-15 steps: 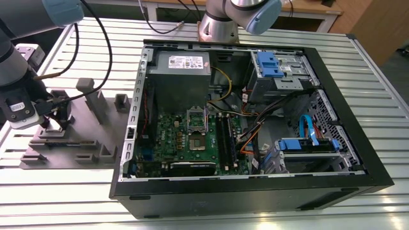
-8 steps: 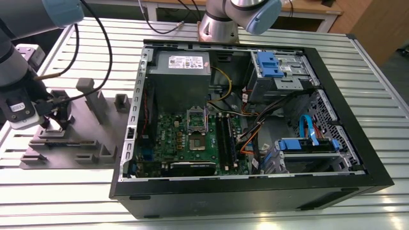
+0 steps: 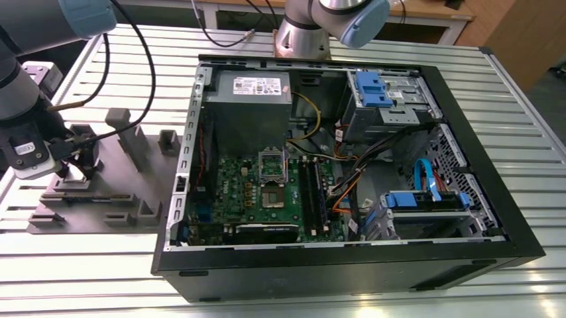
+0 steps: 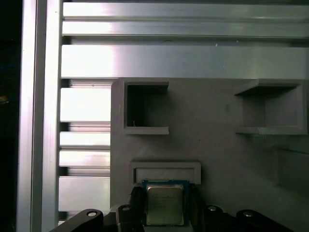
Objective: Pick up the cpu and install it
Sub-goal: 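Pick up the cpu and move it towards the insertion slot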
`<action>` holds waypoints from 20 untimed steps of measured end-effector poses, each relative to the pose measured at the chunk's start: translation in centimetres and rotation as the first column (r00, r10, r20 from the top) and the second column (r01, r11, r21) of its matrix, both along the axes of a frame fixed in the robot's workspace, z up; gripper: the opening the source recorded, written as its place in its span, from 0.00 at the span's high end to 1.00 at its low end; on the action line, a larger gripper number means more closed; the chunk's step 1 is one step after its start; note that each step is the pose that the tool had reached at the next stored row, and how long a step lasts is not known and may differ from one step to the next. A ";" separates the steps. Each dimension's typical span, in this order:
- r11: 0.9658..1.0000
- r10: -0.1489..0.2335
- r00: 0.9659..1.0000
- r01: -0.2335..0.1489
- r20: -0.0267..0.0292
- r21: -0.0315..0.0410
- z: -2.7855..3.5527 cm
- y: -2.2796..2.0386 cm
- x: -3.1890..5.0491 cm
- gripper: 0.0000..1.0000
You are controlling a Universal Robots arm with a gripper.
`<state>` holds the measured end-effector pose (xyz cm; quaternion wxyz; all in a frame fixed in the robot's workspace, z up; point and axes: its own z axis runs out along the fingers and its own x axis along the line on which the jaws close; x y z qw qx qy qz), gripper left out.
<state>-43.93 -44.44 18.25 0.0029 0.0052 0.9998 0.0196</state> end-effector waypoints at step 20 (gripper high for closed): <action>1.000 0.000 1.000 0.000 0.000 0.000 0.00 0.00 -0.03 0.46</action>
